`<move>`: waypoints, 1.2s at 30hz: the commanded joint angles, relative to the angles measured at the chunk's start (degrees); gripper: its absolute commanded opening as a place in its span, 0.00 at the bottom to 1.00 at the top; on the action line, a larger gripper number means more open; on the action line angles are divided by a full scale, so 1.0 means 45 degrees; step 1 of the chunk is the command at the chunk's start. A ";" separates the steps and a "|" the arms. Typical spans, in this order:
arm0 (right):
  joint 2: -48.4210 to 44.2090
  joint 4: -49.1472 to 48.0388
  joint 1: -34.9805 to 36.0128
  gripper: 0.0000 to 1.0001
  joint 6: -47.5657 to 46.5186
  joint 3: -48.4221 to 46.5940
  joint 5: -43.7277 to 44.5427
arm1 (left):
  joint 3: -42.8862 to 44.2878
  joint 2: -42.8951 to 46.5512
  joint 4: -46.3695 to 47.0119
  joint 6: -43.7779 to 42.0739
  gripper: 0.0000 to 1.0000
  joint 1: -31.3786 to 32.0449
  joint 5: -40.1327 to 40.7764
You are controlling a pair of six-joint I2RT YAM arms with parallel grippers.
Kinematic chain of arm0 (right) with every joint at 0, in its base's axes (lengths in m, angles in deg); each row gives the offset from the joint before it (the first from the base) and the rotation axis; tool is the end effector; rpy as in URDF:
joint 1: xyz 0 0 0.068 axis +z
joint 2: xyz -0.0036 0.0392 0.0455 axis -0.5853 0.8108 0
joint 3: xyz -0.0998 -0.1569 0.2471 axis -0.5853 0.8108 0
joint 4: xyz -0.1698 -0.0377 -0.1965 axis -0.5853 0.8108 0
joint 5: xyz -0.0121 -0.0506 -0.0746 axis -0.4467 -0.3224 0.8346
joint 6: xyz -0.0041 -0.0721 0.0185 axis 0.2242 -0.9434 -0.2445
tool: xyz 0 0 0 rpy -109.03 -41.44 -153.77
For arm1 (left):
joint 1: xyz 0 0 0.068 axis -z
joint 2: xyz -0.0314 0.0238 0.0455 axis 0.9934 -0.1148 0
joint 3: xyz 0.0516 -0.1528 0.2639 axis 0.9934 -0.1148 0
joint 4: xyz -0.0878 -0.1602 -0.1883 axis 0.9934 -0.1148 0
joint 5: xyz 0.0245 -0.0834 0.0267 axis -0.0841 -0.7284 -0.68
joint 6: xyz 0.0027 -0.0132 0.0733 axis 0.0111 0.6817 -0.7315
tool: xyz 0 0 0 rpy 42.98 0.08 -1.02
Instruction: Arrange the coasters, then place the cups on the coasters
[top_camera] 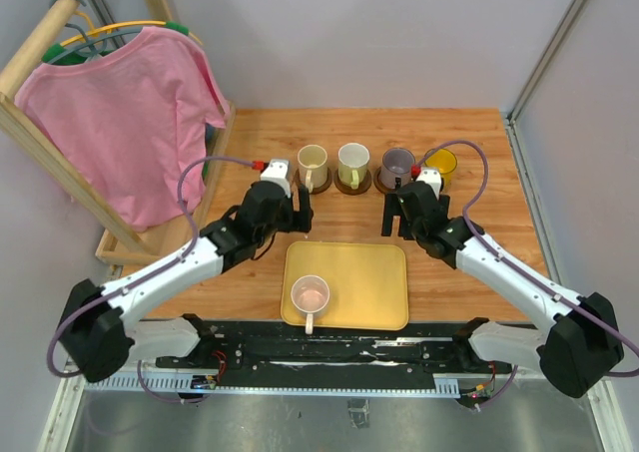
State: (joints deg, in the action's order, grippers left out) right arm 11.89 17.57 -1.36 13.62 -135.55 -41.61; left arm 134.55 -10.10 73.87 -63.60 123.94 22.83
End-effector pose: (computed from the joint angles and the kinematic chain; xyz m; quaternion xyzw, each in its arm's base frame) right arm 0.2230 0.1246 0.2812 0.0451 0.8938 0.0723 0.4403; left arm 0.2340 -0.1732 0.3017 0.0512 0.8517 -0.1408 0.5022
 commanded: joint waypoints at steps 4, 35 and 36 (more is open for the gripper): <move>-0.0516 0.0152 0.0058 0.98 0.0371 0.0548 -0.0017 | -0.2223 0.3803 -0.1315 0.1239 1.00 0.1334 -0.1815; -0.2015 -0.0402 0.0048 0.98 0.0966 0.2508 -0.0893 | -0.2908 0.3242 -0.5885 0.6305 1.00 0.7422 -0.1106; -0.2071 -0.0402 0.0059 0.98 0.0974 0.2544 -0.0889 | -0.2950 0.3083 -0.5803 0.6314 1.00 0.7451 -0.1080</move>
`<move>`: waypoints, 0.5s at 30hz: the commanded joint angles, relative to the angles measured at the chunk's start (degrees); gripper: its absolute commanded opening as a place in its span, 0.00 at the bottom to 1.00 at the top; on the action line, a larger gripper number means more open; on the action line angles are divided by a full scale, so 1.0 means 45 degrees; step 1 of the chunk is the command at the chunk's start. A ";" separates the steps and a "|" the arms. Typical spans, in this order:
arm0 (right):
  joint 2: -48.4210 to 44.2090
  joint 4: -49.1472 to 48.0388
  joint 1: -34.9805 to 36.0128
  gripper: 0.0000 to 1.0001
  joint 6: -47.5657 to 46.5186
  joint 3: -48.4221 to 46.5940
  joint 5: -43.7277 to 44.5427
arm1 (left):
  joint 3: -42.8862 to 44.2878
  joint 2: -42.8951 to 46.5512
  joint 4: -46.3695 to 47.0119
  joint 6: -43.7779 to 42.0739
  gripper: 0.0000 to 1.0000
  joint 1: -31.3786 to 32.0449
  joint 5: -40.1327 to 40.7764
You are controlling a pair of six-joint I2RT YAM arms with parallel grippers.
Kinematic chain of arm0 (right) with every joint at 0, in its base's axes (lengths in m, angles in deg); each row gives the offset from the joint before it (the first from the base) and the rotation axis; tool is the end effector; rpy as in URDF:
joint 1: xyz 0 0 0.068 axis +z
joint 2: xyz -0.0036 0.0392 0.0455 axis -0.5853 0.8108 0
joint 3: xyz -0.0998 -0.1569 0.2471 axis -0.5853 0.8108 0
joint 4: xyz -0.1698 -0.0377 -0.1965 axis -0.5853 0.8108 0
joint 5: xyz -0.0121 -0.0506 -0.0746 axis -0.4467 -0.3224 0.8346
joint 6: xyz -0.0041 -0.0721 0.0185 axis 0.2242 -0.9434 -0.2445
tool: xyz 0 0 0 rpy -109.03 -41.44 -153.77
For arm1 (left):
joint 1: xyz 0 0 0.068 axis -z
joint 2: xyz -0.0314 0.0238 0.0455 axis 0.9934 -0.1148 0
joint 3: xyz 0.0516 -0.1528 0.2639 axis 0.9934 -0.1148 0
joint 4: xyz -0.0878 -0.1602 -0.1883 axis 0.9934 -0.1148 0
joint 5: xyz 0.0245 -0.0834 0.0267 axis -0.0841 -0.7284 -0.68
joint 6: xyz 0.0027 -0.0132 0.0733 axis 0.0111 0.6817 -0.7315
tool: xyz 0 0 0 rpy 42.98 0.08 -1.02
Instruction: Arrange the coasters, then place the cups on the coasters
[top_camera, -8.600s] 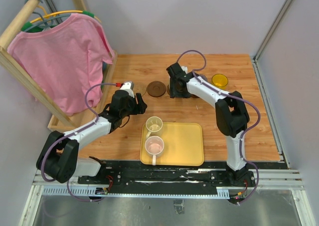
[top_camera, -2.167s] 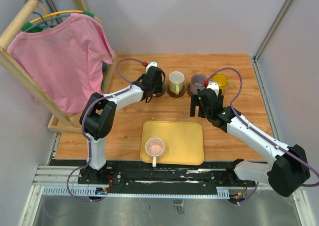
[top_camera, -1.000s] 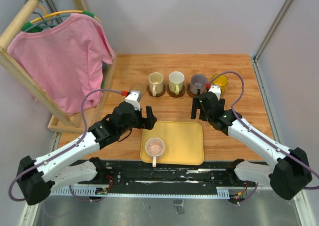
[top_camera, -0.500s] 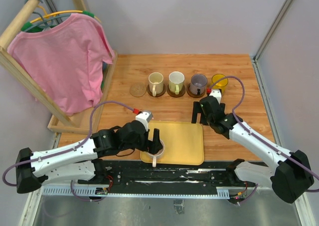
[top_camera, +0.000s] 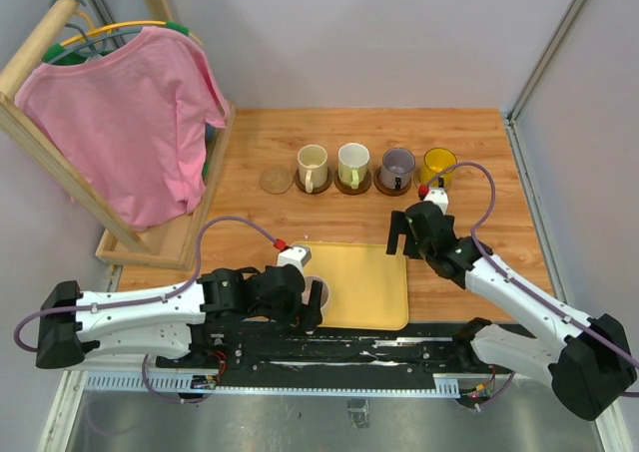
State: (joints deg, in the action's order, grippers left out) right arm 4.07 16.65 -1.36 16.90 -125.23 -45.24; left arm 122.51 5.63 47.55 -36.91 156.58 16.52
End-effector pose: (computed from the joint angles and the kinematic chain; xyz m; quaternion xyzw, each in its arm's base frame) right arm 0.1885 0.1054 0.2479 0.0555 0.9026 0.1020 0.4145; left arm 0.0670 -0.1738 0.2394 0.1603 0.9251 -0.2368 0.2496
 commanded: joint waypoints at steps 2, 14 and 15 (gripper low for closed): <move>-0.0423 -0.0194 0.0053 0.98 0.0249 0.0296 -0.0044 | -0.0374 -0.0620 0.0109 0.0387 1.00 0.0215 0.0405; -0.0394 -0.0239 0.0049 0.98 0.0353 0.0437 -0.0127 | -0.0297 -0.1048 -0.0671 0.0798 0.84 0.0245 0.1814; -0.0352 -0.0257 0.0047 0.98 0.0377 0.0440 -0.0171 | -0.0269 -0.1040 -0.0886 0.0915 0.81 0.0245 0.1900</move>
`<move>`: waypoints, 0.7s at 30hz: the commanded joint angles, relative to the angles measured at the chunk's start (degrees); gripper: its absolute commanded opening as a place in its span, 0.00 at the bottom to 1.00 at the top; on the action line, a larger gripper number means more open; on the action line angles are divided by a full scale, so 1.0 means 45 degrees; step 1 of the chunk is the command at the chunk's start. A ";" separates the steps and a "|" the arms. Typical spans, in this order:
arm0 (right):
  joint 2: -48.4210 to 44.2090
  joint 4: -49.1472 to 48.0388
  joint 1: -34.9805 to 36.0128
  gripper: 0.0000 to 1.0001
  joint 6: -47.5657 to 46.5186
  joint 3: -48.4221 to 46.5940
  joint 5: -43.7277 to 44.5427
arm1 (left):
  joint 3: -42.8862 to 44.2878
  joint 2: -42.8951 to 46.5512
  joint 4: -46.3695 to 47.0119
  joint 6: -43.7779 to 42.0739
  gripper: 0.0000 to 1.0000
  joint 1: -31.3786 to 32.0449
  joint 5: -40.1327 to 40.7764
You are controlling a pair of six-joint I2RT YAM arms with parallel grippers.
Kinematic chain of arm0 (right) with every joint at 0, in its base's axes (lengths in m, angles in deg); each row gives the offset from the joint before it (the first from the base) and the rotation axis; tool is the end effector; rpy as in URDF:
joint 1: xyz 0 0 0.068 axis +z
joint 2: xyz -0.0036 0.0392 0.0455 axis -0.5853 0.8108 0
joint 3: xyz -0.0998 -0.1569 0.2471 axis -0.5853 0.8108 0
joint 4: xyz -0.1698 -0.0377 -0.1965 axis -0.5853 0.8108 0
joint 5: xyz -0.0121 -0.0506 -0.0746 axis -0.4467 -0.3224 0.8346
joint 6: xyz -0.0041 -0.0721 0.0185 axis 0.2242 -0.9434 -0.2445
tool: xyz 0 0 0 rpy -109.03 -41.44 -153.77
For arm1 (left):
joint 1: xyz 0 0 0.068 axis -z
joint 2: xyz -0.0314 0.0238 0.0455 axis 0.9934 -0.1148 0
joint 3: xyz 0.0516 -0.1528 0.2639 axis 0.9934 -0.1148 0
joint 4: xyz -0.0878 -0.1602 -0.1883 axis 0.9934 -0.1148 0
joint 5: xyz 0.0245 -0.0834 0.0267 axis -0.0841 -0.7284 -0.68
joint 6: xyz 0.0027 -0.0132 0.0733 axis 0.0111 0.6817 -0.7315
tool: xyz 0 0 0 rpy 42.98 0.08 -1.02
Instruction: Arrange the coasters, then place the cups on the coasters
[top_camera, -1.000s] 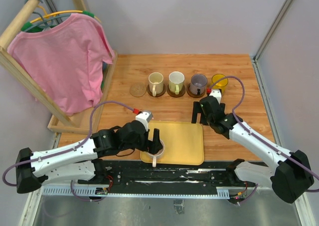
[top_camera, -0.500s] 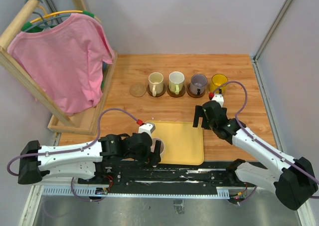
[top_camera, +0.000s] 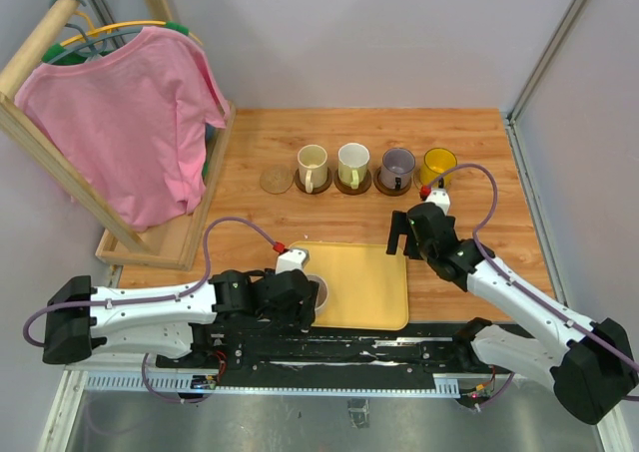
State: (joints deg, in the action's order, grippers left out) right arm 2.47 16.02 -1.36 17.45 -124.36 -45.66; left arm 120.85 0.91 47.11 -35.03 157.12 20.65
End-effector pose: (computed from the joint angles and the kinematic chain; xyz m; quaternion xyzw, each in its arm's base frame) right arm 0.1845 0.1032 0.2489 0.0601 0.8981 0.1135 0.4207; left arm 0.0706 -0.1769 0.2164 0.1487 0.9408 -0.1741 0.2500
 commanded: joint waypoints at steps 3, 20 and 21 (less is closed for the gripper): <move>0.0153 -0.0254 0.0045 0.98 0.0344 0.0294 -0.0269 | 0.0151 0.0066 -0.1533 0.0944 0.78 0.0123 0.1274; 0.0327 -0.0532 0.0069 0.98 0.0427 0.0349 -0.0755 | 0.0268 -0.0809 -0.0243 -0.0674 0.63 0.0123 0.1703; 0.0285 -0.0554 0.0064 0.98 0.0451 0.0383 -0.0767 | 0.0244 -0.0840 -0.0085 -0.0768 0.63 0.0123 0.1620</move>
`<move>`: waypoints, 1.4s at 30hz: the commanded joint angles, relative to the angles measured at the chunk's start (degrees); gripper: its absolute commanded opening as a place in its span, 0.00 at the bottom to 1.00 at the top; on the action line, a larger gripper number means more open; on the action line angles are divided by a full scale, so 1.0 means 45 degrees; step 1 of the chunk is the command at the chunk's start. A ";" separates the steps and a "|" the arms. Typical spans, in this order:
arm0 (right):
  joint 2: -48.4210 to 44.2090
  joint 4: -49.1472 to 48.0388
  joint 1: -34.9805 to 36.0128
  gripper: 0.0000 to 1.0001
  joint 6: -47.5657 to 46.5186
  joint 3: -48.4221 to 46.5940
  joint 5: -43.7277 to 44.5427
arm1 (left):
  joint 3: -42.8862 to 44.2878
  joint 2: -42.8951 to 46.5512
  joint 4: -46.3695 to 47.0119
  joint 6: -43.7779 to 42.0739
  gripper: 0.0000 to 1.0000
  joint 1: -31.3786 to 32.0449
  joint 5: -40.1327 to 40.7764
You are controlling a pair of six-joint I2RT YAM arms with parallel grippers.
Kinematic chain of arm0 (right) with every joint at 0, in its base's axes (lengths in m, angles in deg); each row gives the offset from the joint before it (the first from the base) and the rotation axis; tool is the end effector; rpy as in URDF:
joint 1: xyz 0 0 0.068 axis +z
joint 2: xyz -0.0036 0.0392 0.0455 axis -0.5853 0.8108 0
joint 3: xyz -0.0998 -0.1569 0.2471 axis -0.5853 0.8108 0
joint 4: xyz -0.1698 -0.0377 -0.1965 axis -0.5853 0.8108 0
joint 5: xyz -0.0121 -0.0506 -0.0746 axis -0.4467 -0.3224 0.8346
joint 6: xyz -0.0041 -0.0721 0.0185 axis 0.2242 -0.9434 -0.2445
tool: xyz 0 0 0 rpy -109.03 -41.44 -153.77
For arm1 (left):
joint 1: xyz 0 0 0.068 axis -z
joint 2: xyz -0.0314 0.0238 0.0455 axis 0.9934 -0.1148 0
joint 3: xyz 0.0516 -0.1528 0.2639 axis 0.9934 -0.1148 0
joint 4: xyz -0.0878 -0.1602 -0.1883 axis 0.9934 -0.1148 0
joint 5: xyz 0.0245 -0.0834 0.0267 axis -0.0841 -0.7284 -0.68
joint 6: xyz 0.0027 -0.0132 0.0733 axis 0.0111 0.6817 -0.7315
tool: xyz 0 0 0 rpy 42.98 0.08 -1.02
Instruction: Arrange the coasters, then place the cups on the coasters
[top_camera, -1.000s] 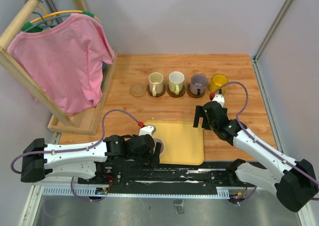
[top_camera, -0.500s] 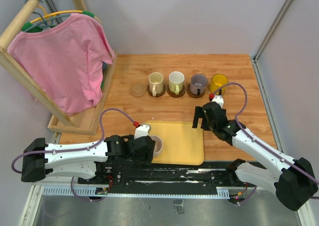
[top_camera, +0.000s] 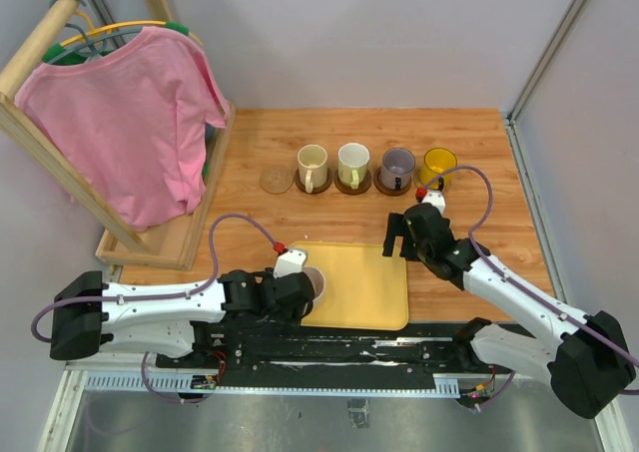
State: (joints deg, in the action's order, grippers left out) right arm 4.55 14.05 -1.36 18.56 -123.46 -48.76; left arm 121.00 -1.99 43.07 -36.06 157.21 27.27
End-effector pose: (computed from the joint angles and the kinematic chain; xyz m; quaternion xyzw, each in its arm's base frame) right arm 0.1881 0.1096 0.2392 0.0566 0.9046 0.1336 0.4008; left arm 0.0757 -0.1713 0.2065 0.1550 0.9445 -0.0929 0.2744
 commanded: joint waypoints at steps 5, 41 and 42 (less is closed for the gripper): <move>-0.0310 -0.0190 0.0073 0.98 0.0371 0.0397 -0.0191 | 0.0180 -0.0192 0.1059 -0.0729 0.49 0.0104 0.0052; 0.2317 -0.1597 0.0073 0.89 -0.1643 -0.1030 -0.0402 | 0.2671 -0.0198 -0.0204 -0.2360 0.01 -0.1892 0.3657; 0.2494 -0.1693 0.0077 0.87 -0.1714 -0.1159 -0.0486 | 0.2553 -0.0041 0.0097 -0.2687 0.00 -0.2311 0.3545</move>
State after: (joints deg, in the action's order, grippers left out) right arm 13.53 9.18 -1.36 13.54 -125.32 -50.49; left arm 133.11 -4.53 39.01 -44.39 151.85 38.24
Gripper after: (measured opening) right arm 0.900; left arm 0.206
